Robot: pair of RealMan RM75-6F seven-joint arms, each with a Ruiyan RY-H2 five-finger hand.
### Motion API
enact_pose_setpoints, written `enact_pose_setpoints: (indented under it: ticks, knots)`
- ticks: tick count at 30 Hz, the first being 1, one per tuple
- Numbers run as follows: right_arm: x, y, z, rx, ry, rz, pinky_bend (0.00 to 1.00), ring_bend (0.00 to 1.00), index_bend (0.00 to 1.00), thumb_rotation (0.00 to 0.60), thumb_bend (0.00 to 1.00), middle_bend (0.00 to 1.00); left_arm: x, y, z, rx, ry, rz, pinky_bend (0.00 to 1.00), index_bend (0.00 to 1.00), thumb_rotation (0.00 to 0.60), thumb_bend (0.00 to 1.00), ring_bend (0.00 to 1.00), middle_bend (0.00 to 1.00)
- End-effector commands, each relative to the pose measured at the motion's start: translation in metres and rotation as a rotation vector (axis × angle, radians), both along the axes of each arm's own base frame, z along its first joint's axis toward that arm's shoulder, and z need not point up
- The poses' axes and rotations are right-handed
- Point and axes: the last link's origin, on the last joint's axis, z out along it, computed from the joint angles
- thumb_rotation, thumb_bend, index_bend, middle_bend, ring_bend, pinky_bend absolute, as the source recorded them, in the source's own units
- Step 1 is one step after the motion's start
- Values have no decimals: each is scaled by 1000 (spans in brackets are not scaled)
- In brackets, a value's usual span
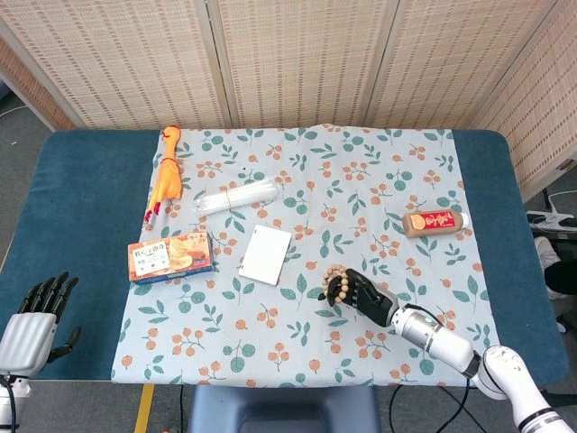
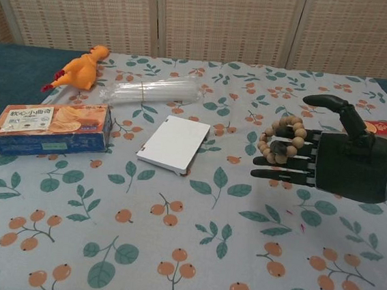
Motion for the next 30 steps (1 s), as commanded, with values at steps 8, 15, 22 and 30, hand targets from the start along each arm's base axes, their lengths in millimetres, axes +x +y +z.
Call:
enact_pose_setpoints:
  ticks: [8,15,22,30]
  knots:
    - [8,0,-2,-90,105,107,137,366,607,164,407,622,0,0,1,4,-3,-1,112,0,600,405,0,0]
    - [14,-1,-6,-129,120,134,137,366,596,132,859,634,1,-1,2,6,-3,-2,113,0,600,405,0,0]
    - [16,0,-9,-139,133,144,137,366,597,119,1000,641,0,0,3,10,-4,-1,113,0,600,404,0,0]
    - [17,-1,-8,-146,239,214,134,289,454,332,1000,644,0,0,3,9,-6,-3,113,0,600,404,0,0]
